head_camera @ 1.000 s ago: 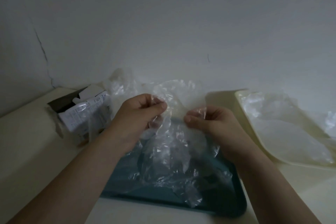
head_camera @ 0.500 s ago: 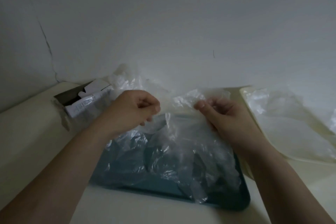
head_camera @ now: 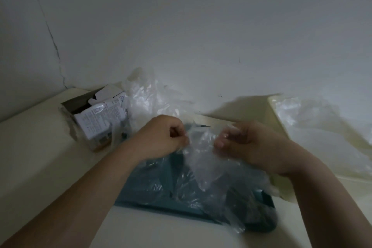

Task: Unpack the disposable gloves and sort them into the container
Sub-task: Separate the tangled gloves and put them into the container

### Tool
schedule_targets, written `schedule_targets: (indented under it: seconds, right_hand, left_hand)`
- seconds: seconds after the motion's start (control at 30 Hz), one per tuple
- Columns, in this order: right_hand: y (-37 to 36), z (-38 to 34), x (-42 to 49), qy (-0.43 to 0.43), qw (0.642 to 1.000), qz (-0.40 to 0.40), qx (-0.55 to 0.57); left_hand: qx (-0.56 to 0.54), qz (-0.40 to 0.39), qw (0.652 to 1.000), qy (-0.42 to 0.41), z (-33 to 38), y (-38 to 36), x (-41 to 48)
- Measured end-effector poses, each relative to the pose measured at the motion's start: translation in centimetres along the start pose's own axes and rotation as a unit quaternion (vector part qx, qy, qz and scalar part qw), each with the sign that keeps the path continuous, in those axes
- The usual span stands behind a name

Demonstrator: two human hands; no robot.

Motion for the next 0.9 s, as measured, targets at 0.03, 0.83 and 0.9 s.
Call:
schedule_targets:
  seconds: [0.03, 0.83, 0.9]
  right_hand:
    - [-0.1, 0.1, 0.0, -0.005, 0.999, -0.023, -0.025]
    - [0.2, -1.8, 0.4, 0.168, 0.972, 0.162, 0.033]
    - [0.3, -1.7, 0.3, 0.162, 0.967, 0.195, 0.023]
  left_hand:
    - [-0.025, 0.027, 0.999, -0.008, 0.2, 0.5, 0.0]
    - [-0.361, 0.003, 0.916, -0.174, 4.3, 3.0, -2.0]
    - [-0.386, 0.043, 0.906, -0.168, 4.3, 3.1, -1.8]
Point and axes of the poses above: each hand's wrist, its own x-axis towards the middle knuckle, its own y-axis out of the back of the hand, z = x × y, the point moved 6 cm from there along x, towards the middle knuckle, and after that the axes turned 2 degrees about -z, right-handed, at the moved point
